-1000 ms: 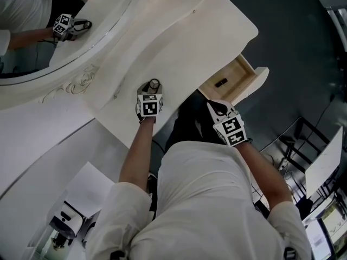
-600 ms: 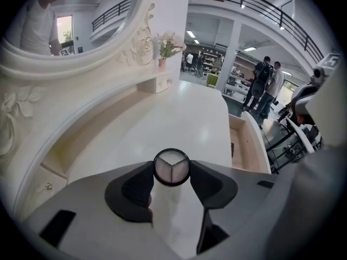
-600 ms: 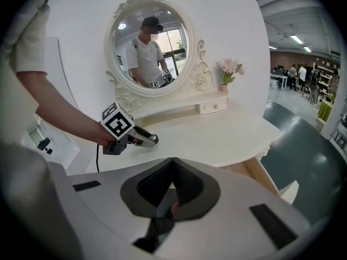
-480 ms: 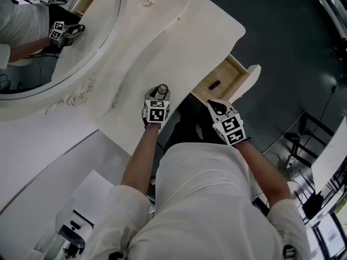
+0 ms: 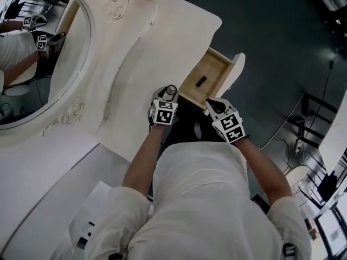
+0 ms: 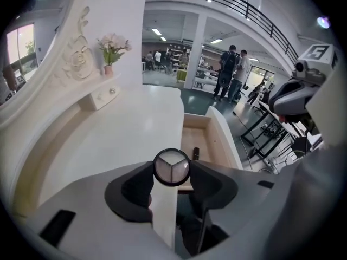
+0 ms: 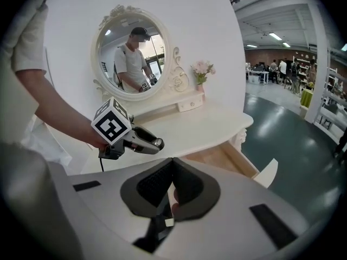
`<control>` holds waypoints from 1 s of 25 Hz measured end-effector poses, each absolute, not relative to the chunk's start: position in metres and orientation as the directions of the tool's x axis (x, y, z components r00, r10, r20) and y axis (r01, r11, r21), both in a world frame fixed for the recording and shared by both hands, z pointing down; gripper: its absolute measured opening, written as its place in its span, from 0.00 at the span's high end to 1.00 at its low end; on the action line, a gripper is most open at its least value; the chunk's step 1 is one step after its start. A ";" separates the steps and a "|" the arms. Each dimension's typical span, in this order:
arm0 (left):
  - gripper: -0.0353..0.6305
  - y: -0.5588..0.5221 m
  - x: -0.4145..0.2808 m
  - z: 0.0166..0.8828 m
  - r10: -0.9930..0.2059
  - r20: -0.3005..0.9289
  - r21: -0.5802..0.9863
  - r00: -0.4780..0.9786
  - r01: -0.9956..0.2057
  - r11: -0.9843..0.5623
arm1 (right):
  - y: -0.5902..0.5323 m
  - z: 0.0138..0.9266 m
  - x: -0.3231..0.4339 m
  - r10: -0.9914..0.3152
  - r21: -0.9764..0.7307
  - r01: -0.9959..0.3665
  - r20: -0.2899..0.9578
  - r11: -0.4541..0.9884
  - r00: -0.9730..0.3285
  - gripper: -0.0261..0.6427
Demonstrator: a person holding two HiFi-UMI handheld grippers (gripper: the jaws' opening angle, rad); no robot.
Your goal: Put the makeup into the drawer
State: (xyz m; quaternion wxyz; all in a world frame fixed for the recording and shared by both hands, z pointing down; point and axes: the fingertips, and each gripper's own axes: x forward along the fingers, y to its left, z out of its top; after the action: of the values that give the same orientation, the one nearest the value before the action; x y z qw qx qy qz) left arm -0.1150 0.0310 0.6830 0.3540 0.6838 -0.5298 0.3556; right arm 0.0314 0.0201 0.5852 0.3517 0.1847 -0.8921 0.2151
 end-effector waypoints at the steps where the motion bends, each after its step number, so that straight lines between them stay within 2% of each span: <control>1: 0.61 0.028 -0.106 0.684 -0.467 0.861 0.112 0.200 -0.972 -0.208 | 0.020 0.587 0.037 -0.186 -0.255 -0.494 0.709 0.832 -0.680 0.92; 7: 0.61 0.013 -0.053 0.692 -0.428 0.861 0.128 0.273 -0.933 -0.337 | 0.020 0.597 0.071 -0.238 -0.262 -0.569 0.716 0.779 -0.656 0.92; 16: 0.61 -0.005 0.005 0.700 -0.385 0.860 0.144 0.336 -0.882 -0.449 | 0.016 0.605 0.115 -0.282 -0.276 -0.640 0.725 0.717 -0.628 0.92; 25: 0.61 0.000 0.037 0.736 -0.299 0.889 0.144 0.347 -0.832 -0.536 | 0.018 0.621 0.144 -0.293 -0.298 -0.683 0.738 0.667 -0.608 0.92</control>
State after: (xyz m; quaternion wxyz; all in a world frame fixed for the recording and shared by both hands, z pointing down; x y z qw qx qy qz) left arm 0.0366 -0.0002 0.7356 0.3068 0.7612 -0.3712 0.4344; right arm 0.1439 0.0178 0.6207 0.3365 0.2876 -0.8486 0.2898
